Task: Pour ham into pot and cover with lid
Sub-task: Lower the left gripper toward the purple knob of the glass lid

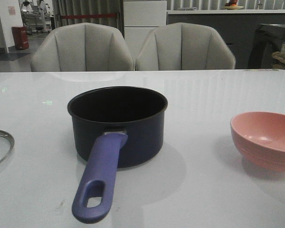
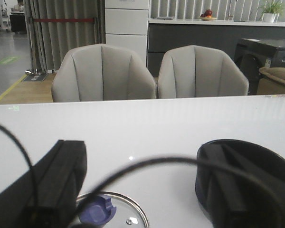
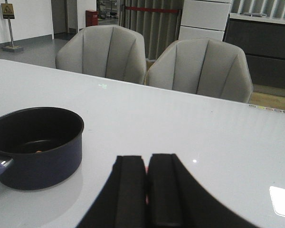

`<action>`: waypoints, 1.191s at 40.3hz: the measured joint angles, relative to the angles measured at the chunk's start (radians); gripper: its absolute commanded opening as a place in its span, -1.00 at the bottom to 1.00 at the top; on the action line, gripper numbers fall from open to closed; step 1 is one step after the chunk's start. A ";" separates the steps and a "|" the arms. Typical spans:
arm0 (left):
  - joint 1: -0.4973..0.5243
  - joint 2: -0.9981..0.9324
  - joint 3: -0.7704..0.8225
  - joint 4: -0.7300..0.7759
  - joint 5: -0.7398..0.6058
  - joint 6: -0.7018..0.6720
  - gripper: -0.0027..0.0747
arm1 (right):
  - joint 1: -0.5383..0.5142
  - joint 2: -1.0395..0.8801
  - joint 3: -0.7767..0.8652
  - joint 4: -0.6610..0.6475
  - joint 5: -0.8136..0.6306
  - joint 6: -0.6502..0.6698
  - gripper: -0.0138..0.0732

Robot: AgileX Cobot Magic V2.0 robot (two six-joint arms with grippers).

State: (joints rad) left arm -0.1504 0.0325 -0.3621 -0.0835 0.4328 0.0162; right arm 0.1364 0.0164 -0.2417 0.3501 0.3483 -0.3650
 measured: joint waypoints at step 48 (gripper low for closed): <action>0.080 1.136 -0.551 0.044 0.409 -0.006 0.66 | 0.000 0.000 0.000 0.000 0.000 0.000 -0.35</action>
State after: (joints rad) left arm -0.0700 1.1684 -0.9131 -0.0395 0.8415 0.0103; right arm 0.1364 0.0164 -0.2417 0.3501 0.3483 -0.3650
